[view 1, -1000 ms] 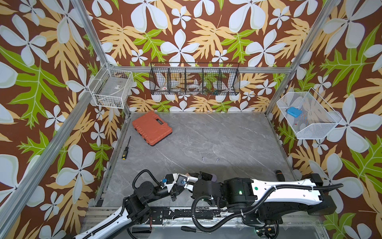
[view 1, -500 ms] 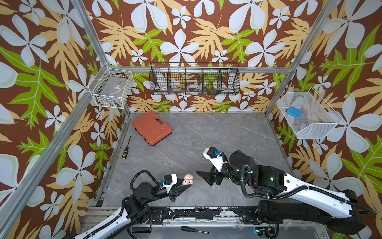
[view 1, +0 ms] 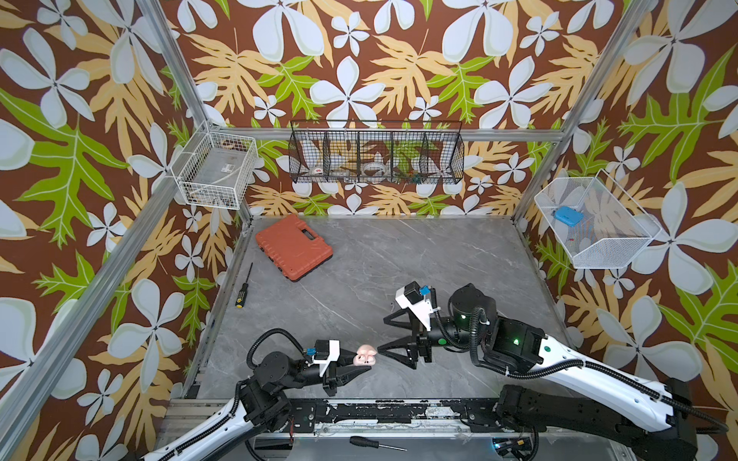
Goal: Insert wireless bluetooth earbuds into charging case
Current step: Insert the wireless bluetooth earbud into the charging case, then close the charging case.
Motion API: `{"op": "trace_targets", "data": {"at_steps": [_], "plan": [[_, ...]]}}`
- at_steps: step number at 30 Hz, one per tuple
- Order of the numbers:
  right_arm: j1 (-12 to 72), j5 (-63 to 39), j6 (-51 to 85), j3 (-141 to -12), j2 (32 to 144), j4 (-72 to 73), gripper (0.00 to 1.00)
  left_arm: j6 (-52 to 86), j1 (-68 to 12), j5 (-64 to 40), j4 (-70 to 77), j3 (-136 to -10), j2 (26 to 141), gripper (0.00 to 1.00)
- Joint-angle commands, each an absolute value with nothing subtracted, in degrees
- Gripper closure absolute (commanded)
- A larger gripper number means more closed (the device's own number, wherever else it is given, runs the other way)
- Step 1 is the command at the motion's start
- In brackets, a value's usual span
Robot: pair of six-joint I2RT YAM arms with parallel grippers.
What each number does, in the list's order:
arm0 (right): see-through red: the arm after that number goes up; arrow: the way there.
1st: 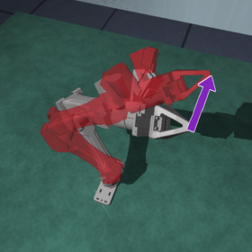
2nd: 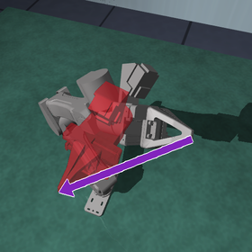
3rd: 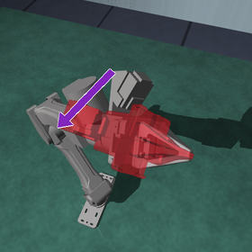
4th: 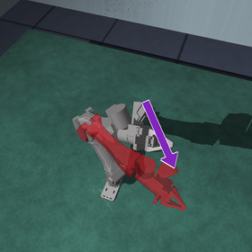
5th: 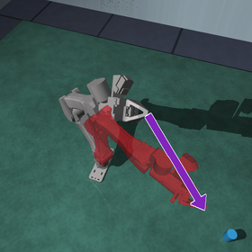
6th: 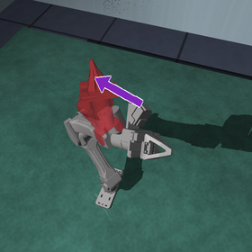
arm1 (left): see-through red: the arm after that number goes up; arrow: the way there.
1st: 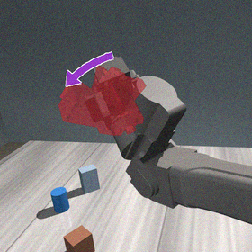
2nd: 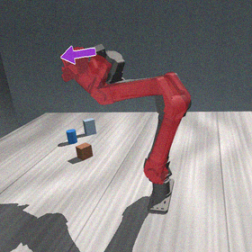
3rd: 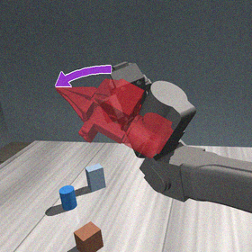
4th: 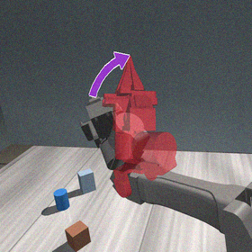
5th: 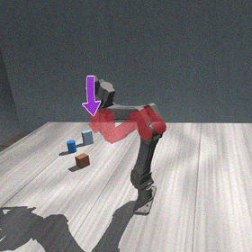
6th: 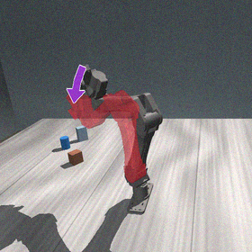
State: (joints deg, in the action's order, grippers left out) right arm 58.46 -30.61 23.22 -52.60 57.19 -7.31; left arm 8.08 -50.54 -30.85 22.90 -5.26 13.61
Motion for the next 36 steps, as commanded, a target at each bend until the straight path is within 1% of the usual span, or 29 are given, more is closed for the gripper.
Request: {"op": "trace_targets", "data": {"at_steps": [1,10,16,20,36], "plan": [[58.45,-37.25,26.21,-51.91,57.98,-2.69,0.12,8.87,-50.53,-31.82,24.99,-5.27,13.53,1.0],[58.4,-41.65,28.91,-49.68,59.94,1.6,0.14,9.14,-50.54,-31.46,25.05,-5.01,13.64,1.0],[58.45,-41.33,28.93,-49.24,60.51,1.79,0.14,9.32,-50.54,-31.46,25.4,-4.84,13.9,1.0],[58.4,-43.13,30.28,-48.57,61.41,4.09,0.14,9.4,-50.54,-31.38,25.33,-4.76,14.06,1.0],[58.62,-45.09,30.15,-48.17,63.48,4.48,0.15,10.1,-50.52,-30.89,25.59,-4.66,14.41,1.0]]}}
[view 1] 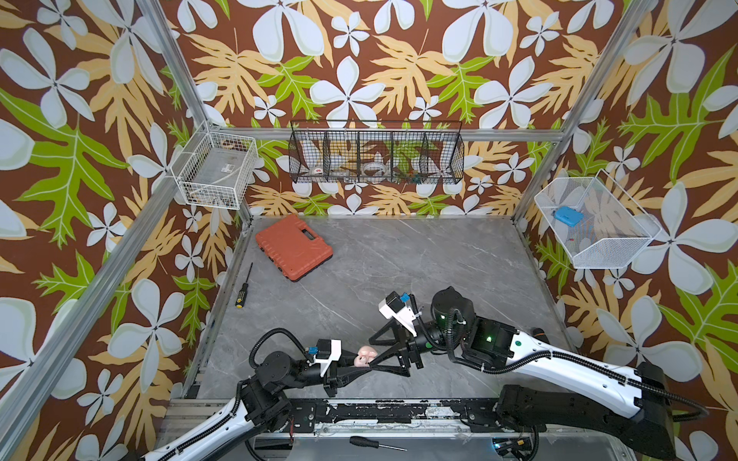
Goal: Insert wireless bluetooth earbuds into charging case
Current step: Close the charging case.
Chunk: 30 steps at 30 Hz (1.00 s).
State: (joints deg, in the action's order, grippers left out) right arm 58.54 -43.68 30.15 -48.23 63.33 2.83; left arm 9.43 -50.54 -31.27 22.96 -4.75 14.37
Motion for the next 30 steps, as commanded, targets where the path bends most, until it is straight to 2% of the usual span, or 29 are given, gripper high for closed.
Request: {"op": "trace_targets", "data": {"at_steps": [1,20,30], "plan": [[58.62,-45.04,30.06,-48.23,63.46,4.32,0.16,10.11,-50.53,-30.87,25.58,-4.66,14.41,1.0],[60.73,-48.76,29.01,-48.09,60.66,4.78,0.21,10.7,-50.54,-29.34,24.89,-4.48,14.68,1.0],[59.39,-23.83,21.87,-54.7,52.57,-8.87,0.2,11.76,-50.54,-26.91,24.39,-4.57,14.87,1.0]]}}
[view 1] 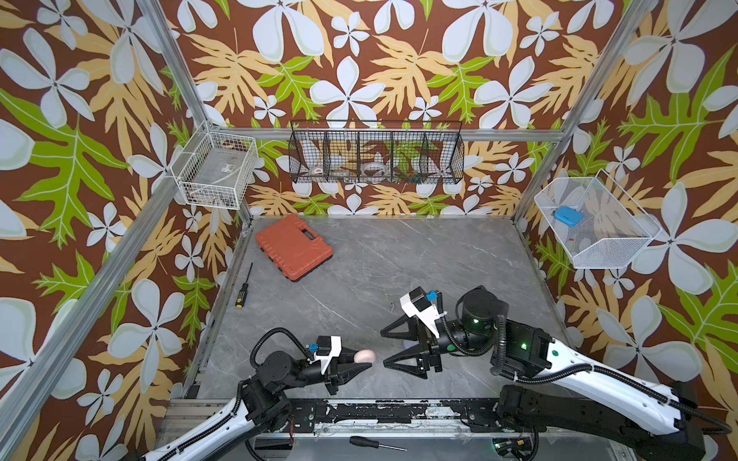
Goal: Insert wireless bluetooth earbuds into charging case
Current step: Close the charging case, then place the charging case at the center of the table.
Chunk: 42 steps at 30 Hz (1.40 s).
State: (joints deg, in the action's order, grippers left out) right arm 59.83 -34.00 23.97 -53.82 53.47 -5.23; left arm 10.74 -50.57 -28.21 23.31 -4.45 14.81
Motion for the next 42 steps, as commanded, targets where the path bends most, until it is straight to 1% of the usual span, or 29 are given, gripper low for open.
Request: {"op": "trace_targets", "data": {"at_steps": [1,3,6,8,12,15,18,23,27,34,42], "plan": [[59.01,-20.51,21.89,-55.11,52.03,-9.55,0.2,11.79,-50.54,-26.49,24.37,-4.66,14.95,1.0],[58.56,-10.22,22.4,-56.03,51.23,-11.36,0.19,11.19,-50.54,-24.93,23.59,-5.14,15.48,1.0],[57.56,0.64,23.49,-56.53,50.4,-13.32,0.18,10.44,-50.54,-21.63,21.67,-6.95,16.88,1.0],[56.04,4.54,24.72,-56.02,49.98,-13.82,0.18,13.05,-50.54,-17.11,21.21,-8.47,18.57,1.0],[51.24,7.95,27.84,-53.64,49.52,-13.91,0.17,19.39,-50.54,-9.21,21.18,-12.16,23.63,1.0],[46.21,7.83,30.73,-51.44,49.77,-14.4,0.17,24.35,-50.54,-2.03,19.01,-15.33,27.54,1.0],[40.38,4.7,33.51,-48.93,50.25,-14.87,0.17,27.86,-50.54,5.9,13.4,-18.88,31.56,1.0],[34.09,0.76,35.91,-44.05,50.53,-13.5,0.17,33.54,-50.46,12.55,5.37,-23.12,39.97,1.0],[32.16,0.05,36.4,-41.63,50.92,-12.68,0.18,37.66,-50.36,15.36,2.52,-24.52,46.78,1.0],[31.97,-0.24,36.2,-39.78,51.21,-12.14,0.18,42.26,-49.54,18.89,3.05,-24.02,54.65,1.0],[31.83,-1.64,36.06,-39.02,51.25,-11.3,0.18,43.87,-47.64,14.56,3.71,-24.94,64.47,1.0]]}}
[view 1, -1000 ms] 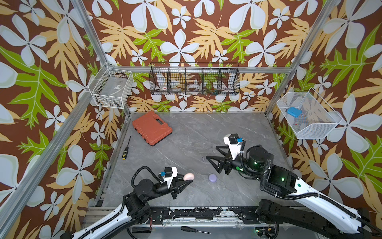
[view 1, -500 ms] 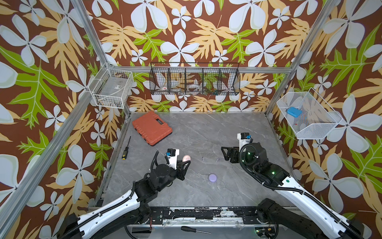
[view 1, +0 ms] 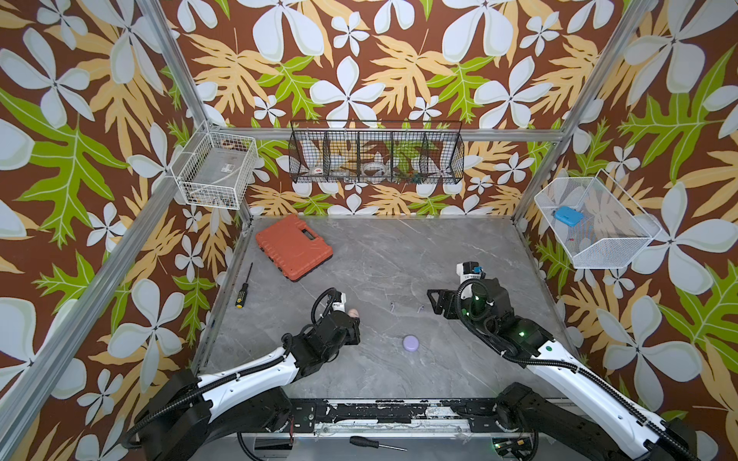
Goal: Insert wireless bluetooth earbuds into charging case
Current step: Place the charging case at the center of the table.
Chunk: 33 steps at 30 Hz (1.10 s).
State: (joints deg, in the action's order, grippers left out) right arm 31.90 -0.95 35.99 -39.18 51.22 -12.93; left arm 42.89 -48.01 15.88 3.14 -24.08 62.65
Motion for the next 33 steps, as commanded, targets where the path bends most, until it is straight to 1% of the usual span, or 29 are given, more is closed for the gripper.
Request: {"op": "trace_targets", "data": {"at_steps": [1,6,12,24,27,33], "plan": [[31.83,-1.95,36.11,-38.94,51.34,-11.14,0.18,43.84,-47.41,14.15,3.61,-25.17,65.26,1.0],[31.98,-3.49,36.47,-38.47,51.94,-10.63,0.18,44.3,-44.55,9.61,2.32,-26.48,69.31,1.0],[31.85,-4.13,36.52,-37.88,51.69,-10.49,0.18,43.35,-43.53,5.2,0.31,-29.65,75.06,1.0],[31.9,-4.83,36.65,-36.44,51.51,-10.21,0.18,43.77,-41.75,1.02,-0.66,-31.64,79.66,1.0],[31.85,-5.13,36.74,-36.26,51.82,-9.78,0.18,44.12,-41.68,0.19,-0.62,-31.55,80.41,0.98],[31.85,-5.61,36.73,-36.19,52.6,-9.41,0.18,44.6,-41.66,0.13,-1.21,-31.47,80.44,0.89]]}}
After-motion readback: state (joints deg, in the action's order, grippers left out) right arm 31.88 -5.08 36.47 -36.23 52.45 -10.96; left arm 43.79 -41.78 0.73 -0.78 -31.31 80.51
